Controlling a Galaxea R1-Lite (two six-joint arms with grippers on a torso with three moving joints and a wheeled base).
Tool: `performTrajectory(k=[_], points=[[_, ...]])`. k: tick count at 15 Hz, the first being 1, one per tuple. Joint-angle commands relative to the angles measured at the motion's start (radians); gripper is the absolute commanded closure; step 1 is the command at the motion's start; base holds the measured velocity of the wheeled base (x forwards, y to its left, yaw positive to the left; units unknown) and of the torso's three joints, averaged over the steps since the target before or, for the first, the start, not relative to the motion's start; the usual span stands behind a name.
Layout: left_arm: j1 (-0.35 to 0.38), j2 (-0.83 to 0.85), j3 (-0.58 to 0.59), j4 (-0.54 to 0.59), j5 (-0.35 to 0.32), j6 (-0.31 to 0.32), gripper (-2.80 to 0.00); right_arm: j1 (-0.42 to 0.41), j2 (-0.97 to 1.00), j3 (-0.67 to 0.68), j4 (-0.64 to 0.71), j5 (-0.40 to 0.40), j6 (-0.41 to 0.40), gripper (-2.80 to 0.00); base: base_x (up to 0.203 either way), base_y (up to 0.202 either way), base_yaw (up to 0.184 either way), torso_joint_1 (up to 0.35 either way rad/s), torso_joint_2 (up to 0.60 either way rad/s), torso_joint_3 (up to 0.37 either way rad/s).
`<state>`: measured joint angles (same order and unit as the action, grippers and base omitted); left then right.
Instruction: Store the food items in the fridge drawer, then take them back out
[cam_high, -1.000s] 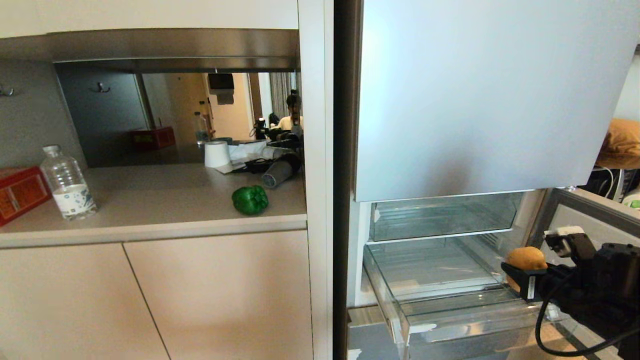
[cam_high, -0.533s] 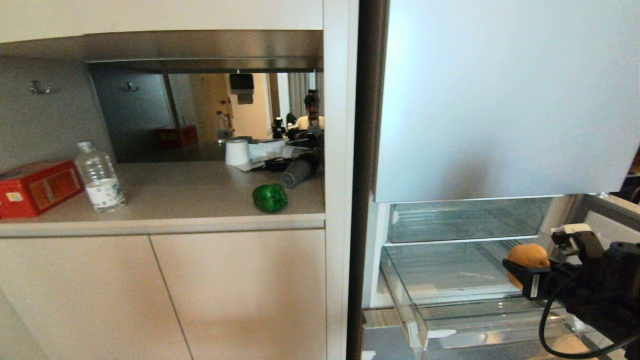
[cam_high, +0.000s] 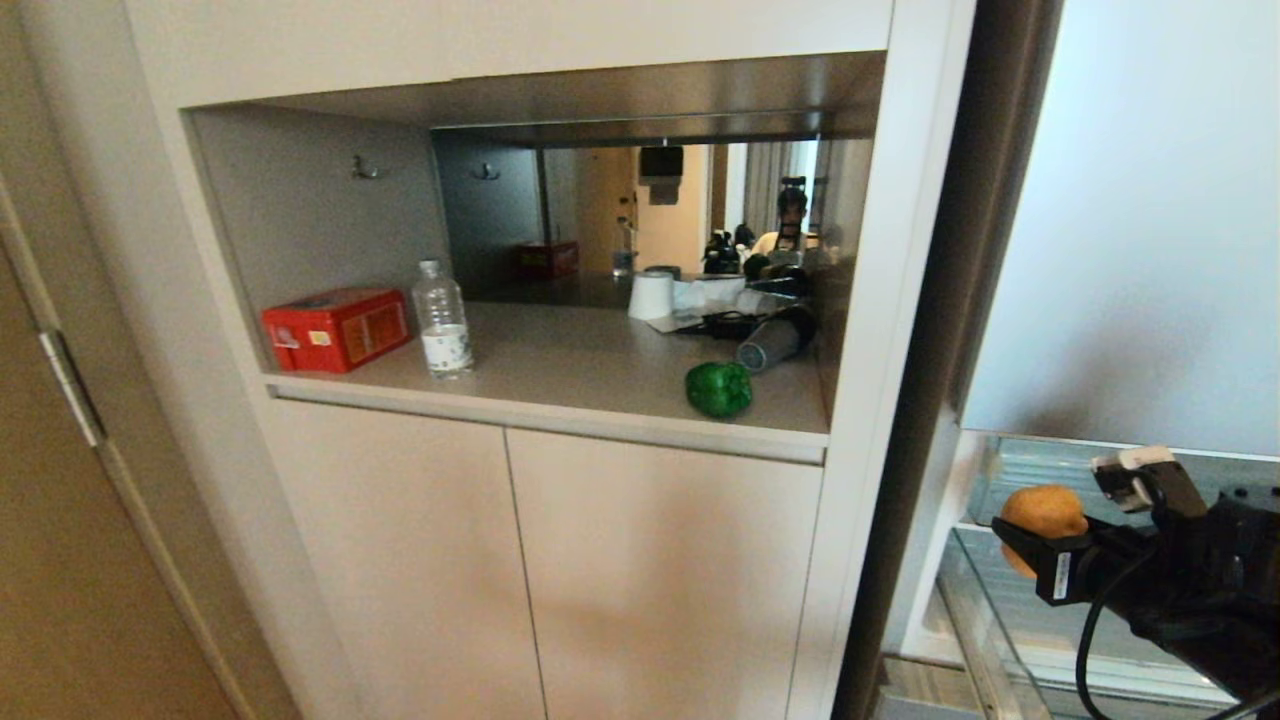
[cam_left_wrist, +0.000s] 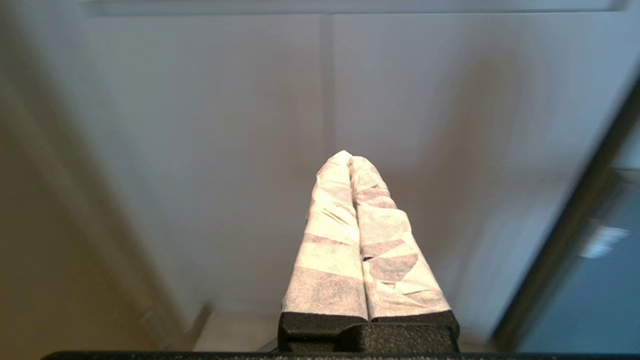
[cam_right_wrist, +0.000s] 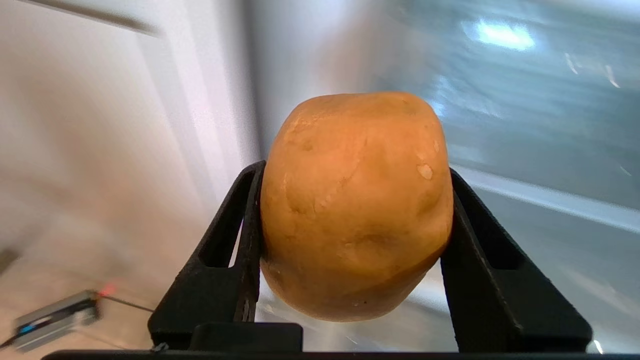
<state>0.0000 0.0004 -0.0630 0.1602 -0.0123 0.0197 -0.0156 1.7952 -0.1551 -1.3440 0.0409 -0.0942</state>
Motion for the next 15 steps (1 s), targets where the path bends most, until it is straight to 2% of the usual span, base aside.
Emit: performTrajectory(k=[1,10,13,15], points=[[0.0,-0.002,0.0,0.001,0.0,0.0,0.0,0.013,-0.036,0.018,-0.006,0.001,-0.003,0.0,0.003,-0.005,0.175,-0.001,0.0,0.006],[0.0,-0.002,0.0,0.001,0.0,0.0,0.0,0.115,-0.067,0.04,-0.007,-0.006,-0.001,0.0,0.003,-0.008,0.174,0.002,0.0,0.002],[0.0,-0.002,0.0,0.002,0.0,0.0,0.0,0.186,-0.091,0.038,-0.006,-0.008,-0.005,0.0,0.003,-0.008,0.172,0.004,0.0,0.003],[0.0,-0.002,0.0,0.002,0.0,0.0,0.0,0.264,-0.097,0.021,-0.006,-0.028,-0.012,0.0,0.003,-0.008,0.143,0.005,0.0,-0.002]])
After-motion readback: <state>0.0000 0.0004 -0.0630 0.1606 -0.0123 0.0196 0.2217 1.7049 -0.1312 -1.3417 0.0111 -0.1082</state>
